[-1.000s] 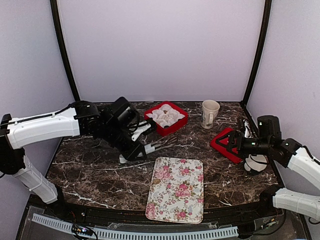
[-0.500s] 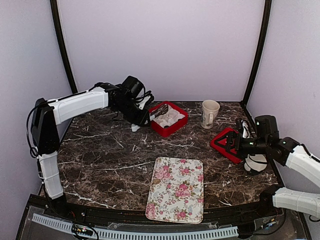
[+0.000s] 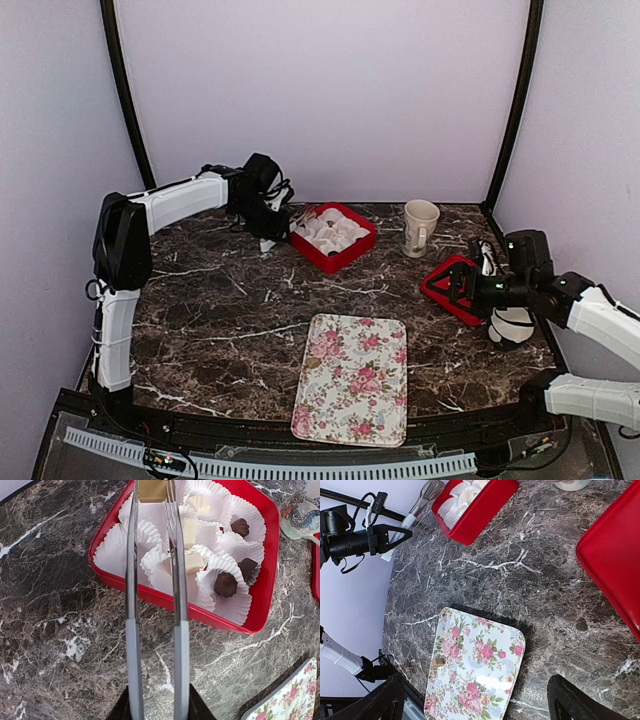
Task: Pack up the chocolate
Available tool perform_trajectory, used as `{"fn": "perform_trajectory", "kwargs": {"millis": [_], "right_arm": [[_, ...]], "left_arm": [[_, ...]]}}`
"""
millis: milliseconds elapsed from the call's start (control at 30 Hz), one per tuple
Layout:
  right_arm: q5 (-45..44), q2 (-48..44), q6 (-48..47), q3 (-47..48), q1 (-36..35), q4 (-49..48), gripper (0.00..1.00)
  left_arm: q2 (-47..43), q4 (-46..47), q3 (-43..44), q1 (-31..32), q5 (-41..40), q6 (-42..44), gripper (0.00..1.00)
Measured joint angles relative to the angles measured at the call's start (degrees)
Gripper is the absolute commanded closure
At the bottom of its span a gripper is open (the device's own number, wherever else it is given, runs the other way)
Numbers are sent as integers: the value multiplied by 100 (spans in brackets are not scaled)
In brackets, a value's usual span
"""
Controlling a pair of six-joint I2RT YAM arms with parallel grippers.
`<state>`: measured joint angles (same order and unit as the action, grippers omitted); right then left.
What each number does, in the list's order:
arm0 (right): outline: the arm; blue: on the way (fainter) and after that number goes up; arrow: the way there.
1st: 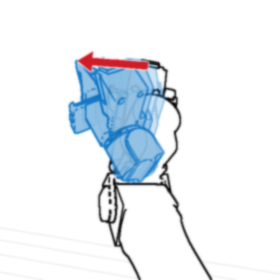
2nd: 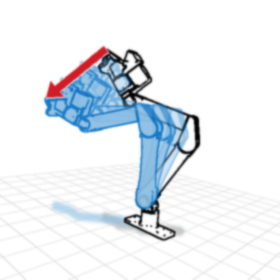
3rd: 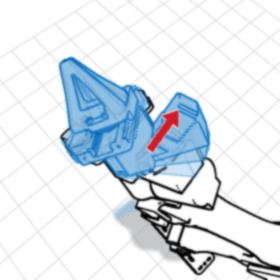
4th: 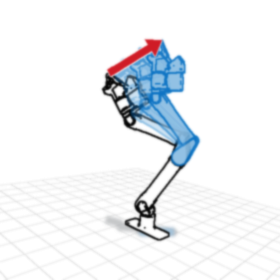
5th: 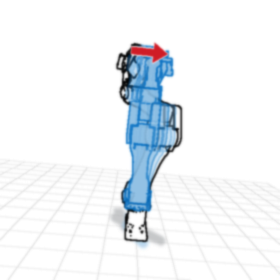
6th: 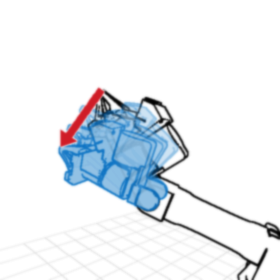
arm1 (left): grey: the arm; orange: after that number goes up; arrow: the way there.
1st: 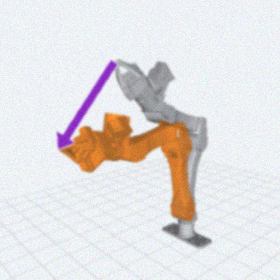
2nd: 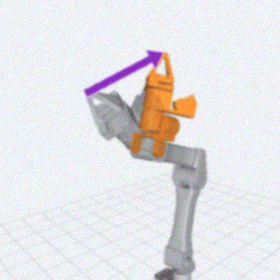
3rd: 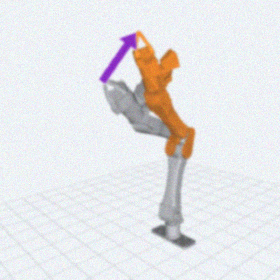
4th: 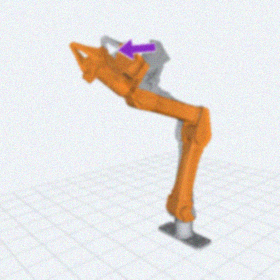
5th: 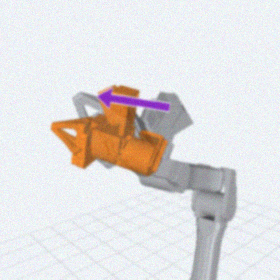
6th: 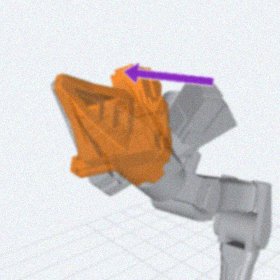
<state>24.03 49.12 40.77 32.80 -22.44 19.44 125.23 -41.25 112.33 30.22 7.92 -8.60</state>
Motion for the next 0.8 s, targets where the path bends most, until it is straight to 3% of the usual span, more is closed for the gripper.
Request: {"fn": "perform_trajectory", "kwargs": {"millis": [300, 800], "right_arm": [[46, 153, -33, 0, 39, -13, 0], [85, 175, -138, 0, 114, -2, 0]], "left_arm": [[503, -173, 765, -7, 66, 4, 80], [859, -289, 962, -9, 219, 26, 74]]}}
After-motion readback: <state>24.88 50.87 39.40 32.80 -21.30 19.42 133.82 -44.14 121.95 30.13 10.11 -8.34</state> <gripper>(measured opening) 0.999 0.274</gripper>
